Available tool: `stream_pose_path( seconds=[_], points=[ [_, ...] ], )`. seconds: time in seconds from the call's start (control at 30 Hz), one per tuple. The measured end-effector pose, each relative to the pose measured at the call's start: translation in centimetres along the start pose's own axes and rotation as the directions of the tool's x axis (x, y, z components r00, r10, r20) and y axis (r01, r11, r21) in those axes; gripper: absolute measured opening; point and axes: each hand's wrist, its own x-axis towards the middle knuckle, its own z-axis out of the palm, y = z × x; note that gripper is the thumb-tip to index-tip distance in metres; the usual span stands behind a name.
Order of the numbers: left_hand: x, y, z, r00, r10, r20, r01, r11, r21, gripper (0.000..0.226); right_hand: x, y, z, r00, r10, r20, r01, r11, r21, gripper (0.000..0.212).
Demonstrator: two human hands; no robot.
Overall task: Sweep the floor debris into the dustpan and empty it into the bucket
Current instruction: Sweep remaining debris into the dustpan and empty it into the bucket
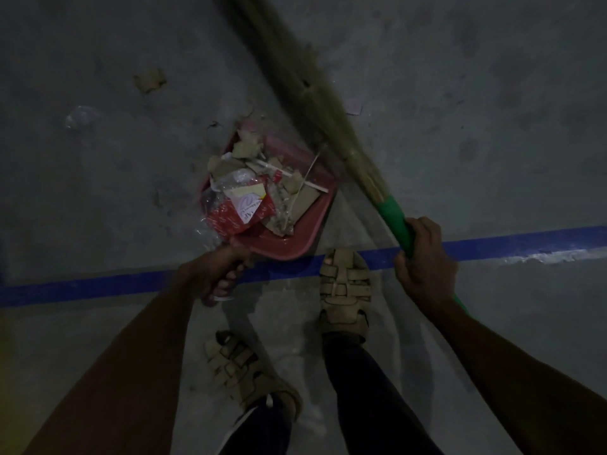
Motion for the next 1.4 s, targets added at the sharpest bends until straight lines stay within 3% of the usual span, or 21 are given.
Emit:
stream_pose_path(
  seconds=[0.23, 0.53, 0.67, 0.9, 1.1, 1.27, 1.4],
  points=[
    [0.0, -2.0, 0.1, 0.999, -0.017, 0.030, 0.017, 1.000, 0.006, 0.035, 1.0, 1.0, 0.3, 0.985, 0.150, -0.086, -0.154, 0.987, -0.049, 0.060],
    [-0.1, -1.8, 0.7, 0.999, 0.004, 0.041, -0.005, 1.000, 0.026, 0.040, -0.5, 0.9, 1.2, 0.948, 0.258, -0.188, -0.240, 0.964, 0.112, 0.058],
    [0.2, -1.3, 1.1, 0.999, -0.031, 0.034, 0.030, 0.999, 0.031, 0.039, -0.8, 1.2, 1.4, 0.937, 0.297, -0.186, -0.289, 0.955, 0.073, 0.056],
    [0.6, 0.0, 1.6, 0.999, -0.032, 0.025, 0.030, 0.997, 0.070, 0.037, -0.8, 1.7, 1.6, 0.988, 0.151, -0.017, -0.152, 0.988, -0.041, 0.062],
    [0.4, 0.7, 2.4, 1.000, -0.028, 0.010, 0.028, 0.998, 0.062, 0.036, -1.6, 1.9, 1.5, 0.966, -0.157, 0.204, 0.164, 0.986, -0.019, 0.066],
    [0.8, -1.0, 2.6, 0.998, -0.042, 0.041, 0.044, 0.997, -0.061, 0.037, -2.4, 1.3, 1.1, 0.939, -0.266, 0.218, 0.279, 0.960, -0.031, 0.079],
    [0.7, -2.7, 2.4, 0.998, -0.012, 0.062, 0.022, 0.987, -0.160, 0.039, -2.4, 0.5, 0.6, 0.940, -0.293, 0.172, 0.298, 0.955, -0.001, 0.068]
  ],
)
